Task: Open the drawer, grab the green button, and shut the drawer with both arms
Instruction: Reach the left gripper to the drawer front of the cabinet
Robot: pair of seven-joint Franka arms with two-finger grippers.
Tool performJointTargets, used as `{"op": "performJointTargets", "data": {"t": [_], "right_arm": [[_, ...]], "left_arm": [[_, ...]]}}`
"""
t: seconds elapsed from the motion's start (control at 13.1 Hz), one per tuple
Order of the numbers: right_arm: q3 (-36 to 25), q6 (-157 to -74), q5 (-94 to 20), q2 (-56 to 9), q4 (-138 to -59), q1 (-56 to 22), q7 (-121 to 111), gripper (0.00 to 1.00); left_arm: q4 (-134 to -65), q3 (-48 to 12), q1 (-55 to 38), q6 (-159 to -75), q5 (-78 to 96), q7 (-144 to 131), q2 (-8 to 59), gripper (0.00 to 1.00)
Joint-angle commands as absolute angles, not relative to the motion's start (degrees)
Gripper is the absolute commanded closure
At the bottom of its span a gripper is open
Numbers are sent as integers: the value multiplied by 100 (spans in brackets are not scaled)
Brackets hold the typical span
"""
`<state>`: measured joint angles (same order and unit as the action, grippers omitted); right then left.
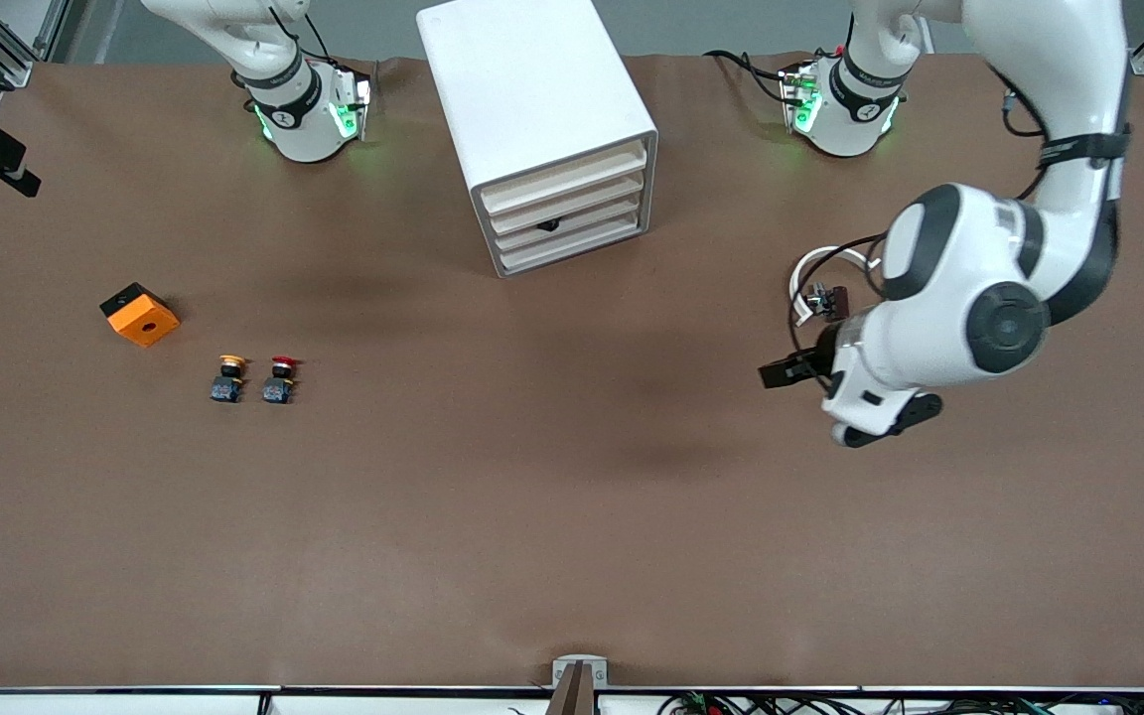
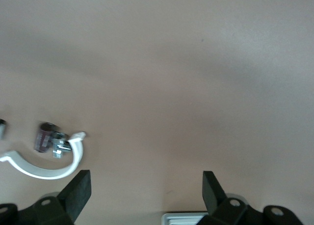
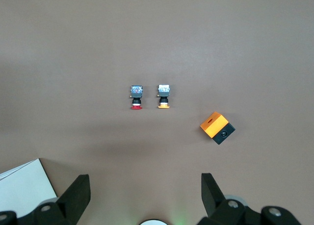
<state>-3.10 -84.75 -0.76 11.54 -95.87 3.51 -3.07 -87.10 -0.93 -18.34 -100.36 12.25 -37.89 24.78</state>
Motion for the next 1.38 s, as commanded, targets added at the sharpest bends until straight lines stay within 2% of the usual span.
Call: {"op": "performJointTargets", "data": {"t": [0.0, 0.38, 0.84, 0.99, 1.3], "right_arm": [[-264, -8473, -18, 1266, -9686, 413, -316, 0], [-264, -8455, -18, 1266, -9686, 422, -316, 0], [-255, -8446, -18, 1266, -9686, 404, -316, 0], [-255, -8429, -18, 1266, -9686, 396, -308, 0], [-255, -8411, -18, 1266, -9686, 396, -308, 0]], "left_arm": [[-8534, -62, -2205, -10230, 1292, -4576, 2750, 0], [-8315, -70, -2847, -10257, 1335, -6797, 3532, 0], [-8314, -53, -2778, -10213, 2136, -9681, 3613, 0], [-8288, -61, -2760, -10003, 2180, -10316, 3420, 0], [-8034, -44, -2733, -8950, 2609, -10817, 3261, 0]]}}
